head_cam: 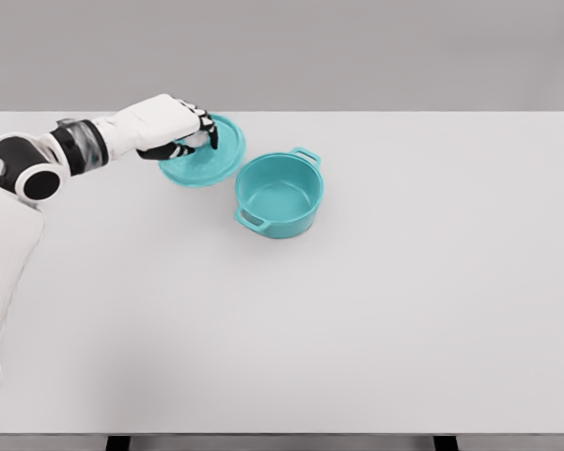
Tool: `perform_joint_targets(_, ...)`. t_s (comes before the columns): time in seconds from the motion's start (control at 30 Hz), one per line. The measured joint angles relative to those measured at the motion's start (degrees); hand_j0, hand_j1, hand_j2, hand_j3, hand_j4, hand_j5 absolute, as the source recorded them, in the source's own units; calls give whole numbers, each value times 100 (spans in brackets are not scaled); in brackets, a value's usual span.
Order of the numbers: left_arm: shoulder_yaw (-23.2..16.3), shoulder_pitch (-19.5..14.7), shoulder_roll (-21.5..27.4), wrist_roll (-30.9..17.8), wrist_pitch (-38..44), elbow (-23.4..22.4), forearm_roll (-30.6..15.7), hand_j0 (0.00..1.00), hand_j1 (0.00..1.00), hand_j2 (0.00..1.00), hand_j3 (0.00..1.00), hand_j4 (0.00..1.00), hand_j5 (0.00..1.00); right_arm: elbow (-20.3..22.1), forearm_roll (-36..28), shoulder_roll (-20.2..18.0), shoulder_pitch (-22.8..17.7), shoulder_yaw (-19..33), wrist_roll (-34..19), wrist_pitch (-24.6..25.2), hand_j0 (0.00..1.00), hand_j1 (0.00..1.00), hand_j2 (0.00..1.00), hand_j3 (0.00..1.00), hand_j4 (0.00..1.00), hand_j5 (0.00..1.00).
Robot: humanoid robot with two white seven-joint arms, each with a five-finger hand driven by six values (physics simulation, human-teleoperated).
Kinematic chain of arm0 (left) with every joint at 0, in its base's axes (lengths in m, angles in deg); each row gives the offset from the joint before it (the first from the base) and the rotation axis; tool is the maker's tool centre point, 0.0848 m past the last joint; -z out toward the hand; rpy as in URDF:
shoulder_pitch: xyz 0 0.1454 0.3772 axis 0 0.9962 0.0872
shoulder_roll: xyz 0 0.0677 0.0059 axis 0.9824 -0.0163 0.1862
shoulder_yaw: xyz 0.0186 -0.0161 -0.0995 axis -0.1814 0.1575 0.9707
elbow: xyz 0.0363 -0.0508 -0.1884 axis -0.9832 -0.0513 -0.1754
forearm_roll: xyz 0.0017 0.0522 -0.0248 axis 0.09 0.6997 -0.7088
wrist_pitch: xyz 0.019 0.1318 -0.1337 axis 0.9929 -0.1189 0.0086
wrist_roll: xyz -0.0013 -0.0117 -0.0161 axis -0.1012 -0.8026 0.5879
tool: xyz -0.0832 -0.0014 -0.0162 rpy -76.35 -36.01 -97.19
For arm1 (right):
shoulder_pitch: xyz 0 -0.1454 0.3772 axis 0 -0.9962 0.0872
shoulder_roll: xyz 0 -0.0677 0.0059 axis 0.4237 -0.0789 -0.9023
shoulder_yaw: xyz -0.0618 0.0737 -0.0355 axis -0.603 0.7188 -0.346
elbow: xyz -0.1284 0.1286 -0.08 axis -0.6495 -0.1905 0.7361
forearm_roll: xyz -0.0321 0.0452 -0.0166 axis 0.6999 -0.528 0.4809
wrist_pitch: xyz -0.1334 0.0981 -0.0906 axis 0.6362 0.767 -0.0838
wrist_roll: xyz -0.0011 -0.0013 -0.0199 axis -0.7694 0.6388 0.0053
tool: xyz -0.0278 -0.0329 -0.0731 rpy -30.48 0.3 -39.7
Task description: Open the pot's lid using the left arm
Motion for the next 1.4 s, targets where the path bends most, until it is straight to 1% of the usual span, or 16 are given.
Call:
perform_joint_targets(0.23,411,404,417,-1,-1,-17,5,54,54,54,54,54,54,-1,0,0,0,0,0,1,100,100,100,100,100,100)
perform_joint_targets(0.4,485,764,547,-1,0,-18,4,54,54,54,54,54,54,0,0,0,0,0,0,0,100,100,100,100,100,100)
perform_joint_targets(0.5,520,905,630,0,0,-19,6,54,54,54,54,54,54,-1,0,0,0,0,0,0,100,100,100,100,100,100)
perform_joint_targets(0.6,562,949,671,1,3,-21,3,54,54,54,54,54,54,0,0,0,0,0,0,0,100,100,100,100,100,100)
perform_joint_targets(0.63,570,958,678,2,3,-22,1,56,56,56,56,56,56,0,0,0,0,0,0,0,100,100,100,100,100,100)
perform_joint_targets(0.67,576,958,684,2,4,-22,1,59,59,59,59,59,59,-1,0,0,0,0,0,0,100,100,100,100,100,100)
perform_joint_targets(0.7,580,958,692,2,4,-22,3,66,66,66,66,66,66,-1,0,0,0,0,0,0,100,100,100,100,100,100)
perform_joint_targets(0.73,586,958,703,2,5,-22,6,76,76,76,76,76,76,-1,0,0,0,0,0,0,100,100,100,100,100,100)
perform_joint_targets(0.77,605,967,712,2,5,-23,13,92,92,92,92,92,92,-1,0,0,0,0,0,0,100,100,100,100,100,100)
perform_joint_targets(0.8,633,976,721,2,5,-23,25,99,99,99,99,99,99,-1,0,0,0,0,0,0,100,100,100,100,100,100)
perform_joint_targets(0.83,654,984,736,2,5,-23,31,100,100,100,100,100,100,-1,0,0,0,0,0,0,100,100,100,100,100,100)
perform_joint_targets(1.03,719,993,775,2,5,-22,36,100,100,100,100,100,100,0,0,0,0,0,0,0,100,100,100,100,100,100)
perform_joint_targets(1.17,1063,984,719,2,5,8,-27,100,100,100,100,100,100,0,0,0,0,0,0,0,100,100,100,100,100,100)
perform_joint_targets(1.3,1270,949,691,2,6,43,-489,100,100,100,100,100,100,0,0,0,0,0,0,0,100,100,100,100,100,100)
perform_joint_targets(1.4,1352,949,674,2,6,46,-653,100,100,100,100,100,100,0,0,0,0,0,0,0,100,100,100,100,100,100)
